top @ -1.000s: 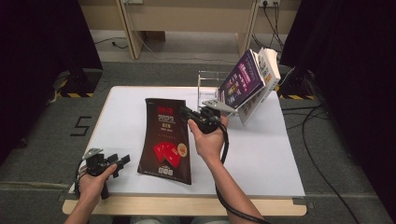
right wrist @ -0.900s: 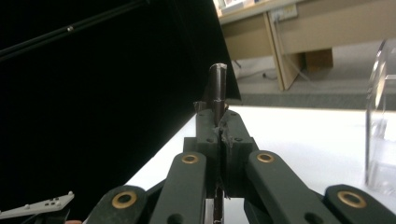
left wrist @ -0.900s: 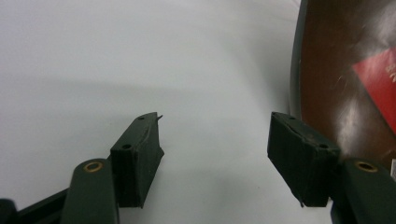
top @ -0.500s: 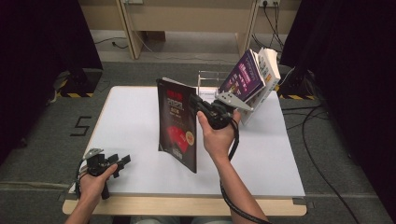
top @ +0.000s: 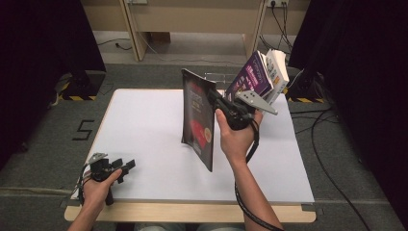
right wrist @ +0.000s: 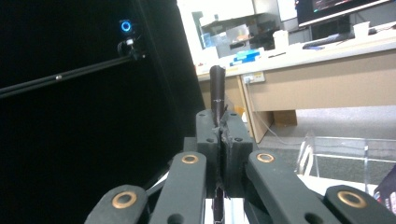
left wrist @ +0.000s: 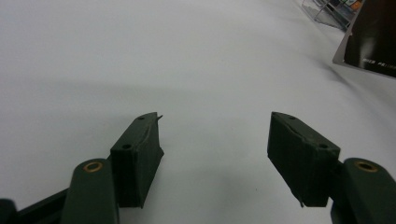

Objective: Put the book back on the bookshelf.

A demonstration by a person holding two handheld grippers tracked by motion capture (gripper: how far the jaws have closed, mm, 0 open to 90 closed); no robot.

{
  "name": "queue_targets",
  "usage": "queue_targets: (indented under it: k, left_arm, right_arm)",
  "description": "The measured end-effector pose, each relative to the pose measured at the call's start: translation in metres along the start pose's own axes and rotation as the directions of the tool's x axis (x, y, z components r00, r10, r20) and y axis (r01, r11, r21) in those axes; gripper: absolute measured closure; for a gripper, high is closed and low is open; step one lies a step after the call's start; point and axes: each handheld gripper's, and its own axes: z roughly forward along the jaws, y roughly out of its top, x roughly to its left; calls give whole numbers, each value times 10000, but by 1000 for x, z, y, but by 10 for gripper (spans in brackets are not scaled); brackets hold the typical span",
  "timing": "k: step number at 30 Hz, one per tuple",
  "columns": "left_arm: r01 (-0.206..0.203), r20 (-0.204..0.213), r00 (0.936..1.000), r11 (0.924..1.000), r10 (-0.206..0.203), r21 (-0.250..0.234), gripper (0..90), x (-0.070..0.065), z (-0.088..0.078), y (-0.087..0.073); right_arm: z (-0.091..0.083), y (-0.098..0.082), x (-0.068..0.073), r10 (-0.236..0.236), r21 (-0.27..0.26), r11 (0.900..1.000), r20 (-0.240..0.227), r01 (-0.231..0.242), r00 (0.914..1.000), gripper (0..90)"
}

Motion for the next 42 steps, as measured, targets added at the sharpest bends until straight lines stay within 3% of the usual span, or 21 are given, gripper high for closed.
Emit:
queue_targets:
  k: [24,35,42]
  left_arm:
    - [-131,-95,9999,9999,131,-35,336,-2,2,-1]
    - [-127,-43,9999,9999,127,-47,336,-3,2,-1]
    - [-171,-12,9999,9998,171,-30,336,-4,3,-1]
  right_arm:
    - [-39,38,-18,-65,-1162,9931,749,152,9972,879]
    - [-46,52,-26,-192,-1525,9875,1303,391,9913,879]
    - [-42,55,-32,-202,-1577,9864,1586,455,9871,880]
